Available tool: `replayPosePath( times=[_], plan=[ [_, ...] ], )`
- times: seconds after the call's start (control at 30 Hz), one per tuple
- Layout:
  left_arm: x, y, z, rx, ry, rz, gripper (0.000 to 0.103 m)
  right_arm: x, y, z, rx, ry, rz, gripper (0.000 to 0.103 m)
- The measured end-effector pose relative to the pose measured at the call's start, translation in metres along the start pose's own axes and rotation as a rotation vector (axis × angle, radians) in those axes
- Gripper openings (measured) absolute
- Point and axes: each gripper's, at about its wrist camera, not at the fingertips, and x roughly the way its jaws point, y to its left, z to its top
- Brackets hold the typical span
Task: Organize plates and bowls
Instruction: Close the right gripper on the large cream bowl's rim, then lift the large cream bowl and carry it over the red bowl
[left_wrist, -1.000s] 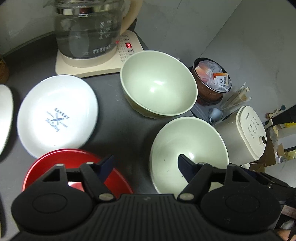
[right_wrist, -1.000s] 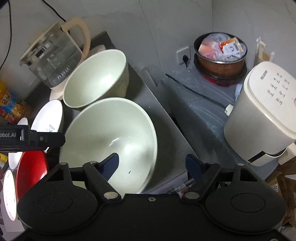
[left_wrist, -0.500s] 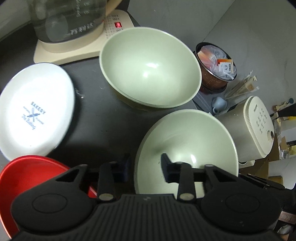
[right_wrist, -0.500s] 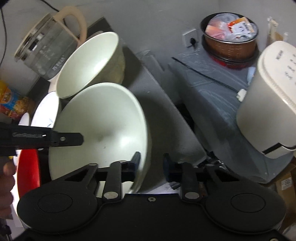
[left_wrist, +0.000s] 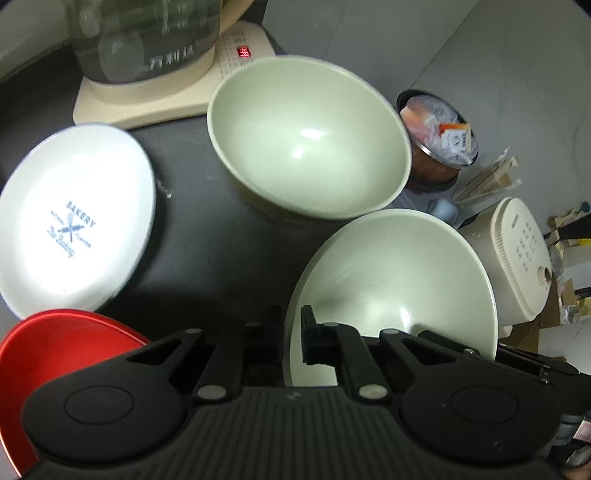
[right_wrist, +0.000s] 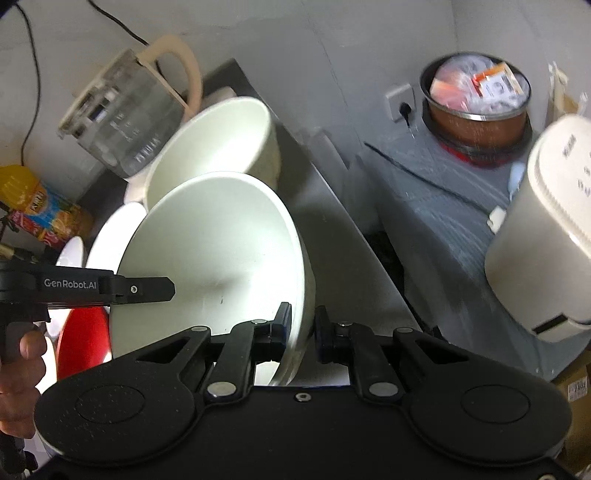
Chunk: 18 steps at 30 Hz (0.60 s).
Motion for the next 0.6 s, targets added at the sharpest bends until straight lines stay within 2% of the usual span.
replayPosePath(
  times=[0.3,0.6],
  plan=[
    [-0.047,0.018,-0.002,-0.052,-0.112,-0.018,0.005,-0.019,0.034,0.008,-0.064,-0.067,0.025,0.013],
    [-0.084,0.044,-0.01,-0.094,-0.178,-0.02,0.005,-0.03,0.073,0.004,-0.128,-0.082,0.061,0.013]
  ],
)
